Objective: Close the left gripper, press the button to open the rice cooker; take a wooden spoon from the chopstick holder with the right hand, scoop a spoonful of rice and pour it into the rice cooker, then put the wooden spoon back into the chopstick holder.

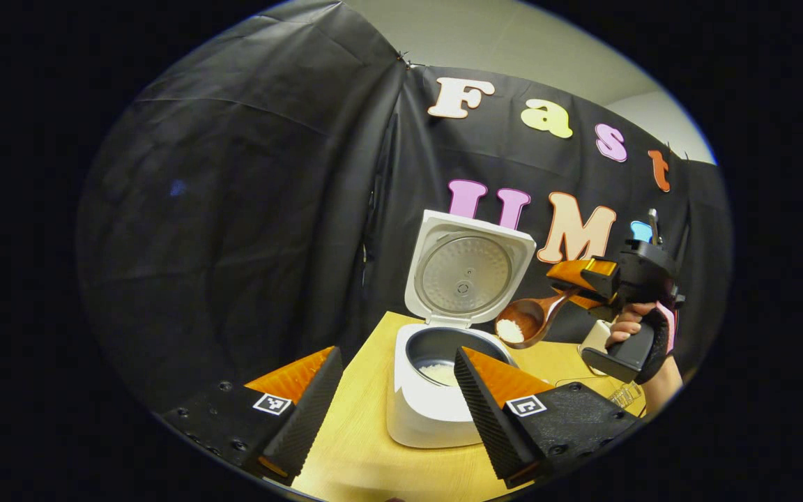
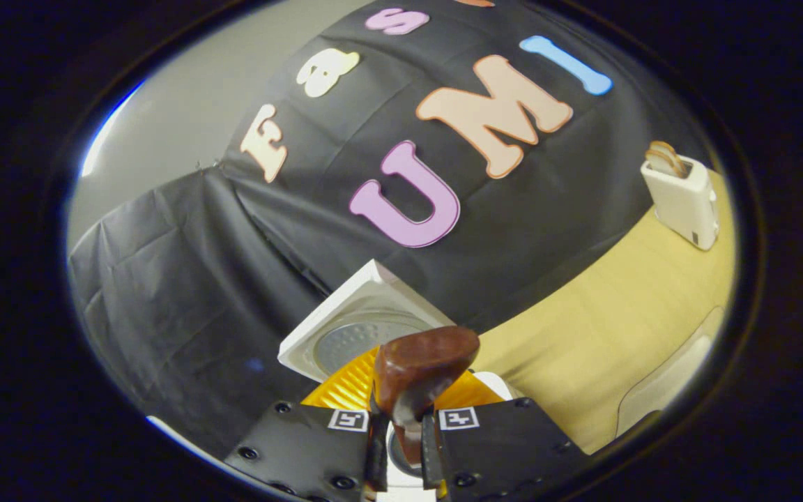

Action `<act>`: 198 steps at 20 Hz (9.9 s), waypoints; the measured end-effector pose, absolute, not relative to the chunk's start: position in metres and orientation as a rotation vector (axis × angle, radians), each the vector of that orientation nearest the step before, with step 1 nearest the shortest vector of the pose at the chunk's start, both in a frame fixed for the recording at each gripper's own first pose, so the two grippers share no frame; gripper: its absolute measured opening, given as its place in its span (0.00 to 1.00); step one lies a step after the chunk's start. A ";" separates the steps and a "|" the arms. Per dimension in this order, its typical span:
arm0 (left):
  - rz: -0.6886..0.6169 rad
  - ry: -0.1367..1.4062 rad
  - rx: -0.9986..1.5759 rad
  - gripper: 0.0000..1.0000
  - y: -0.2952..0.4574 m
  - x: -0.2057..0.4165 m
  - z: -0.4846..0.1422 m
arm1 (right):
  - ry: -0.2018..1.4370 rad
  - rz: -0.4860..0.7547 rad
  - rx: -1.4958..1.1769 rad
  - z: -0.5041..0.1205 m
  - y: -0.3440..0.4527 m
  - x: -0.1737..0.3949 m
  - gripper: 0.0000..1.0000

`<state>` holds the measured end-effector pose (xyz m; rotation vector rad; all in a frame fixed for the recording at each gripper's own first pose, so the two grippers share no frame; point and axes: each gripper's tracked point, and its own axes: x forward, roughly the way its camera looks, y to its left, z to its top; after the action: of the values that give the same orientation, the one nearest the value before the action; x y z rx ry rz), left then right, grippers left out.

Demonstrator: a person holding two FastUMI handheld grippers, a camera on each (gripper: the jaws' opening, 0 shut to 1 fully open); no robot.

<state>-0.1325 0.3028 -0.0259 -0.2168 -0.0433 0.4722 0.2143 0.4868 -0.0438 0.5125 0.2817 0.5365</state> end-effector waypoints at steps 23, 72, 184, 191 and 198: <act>0.508 -0.015 -0.181 0.98 0.305 -0.143 -0.042 | -0.212 0.617 -0.380 -0.056 0.570 0.161 0.20; 0.480 0.066 -0.073 0.96 0.219 -0.075 -0.026 | 0.160 -0.036 0.016 -0.119 0.005 0.265 0.20; 0.374 0.027 -0.036 0.61 0.265 0.044 -0.086 | 0.126 -0.008 0.067 -0.040 -0.003 0.028 0.98; 0.322 0.086 -0.035 0.71 0.254 0.045 -0.080 | 0.091 0.013 0.072 -0.029 0.013 0.029 0.98; 0.330 0.032 -0.010 0.93 0.231 0.022 -0.037 | 0.054 0.031 0.062 -0.016 0.019 0.030 0.96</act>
<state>0.0221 0.2312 -0.0370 -0.0104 0.0321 0.3302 0.0302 0.0187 -0.0156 0.0618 0.0537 0.0311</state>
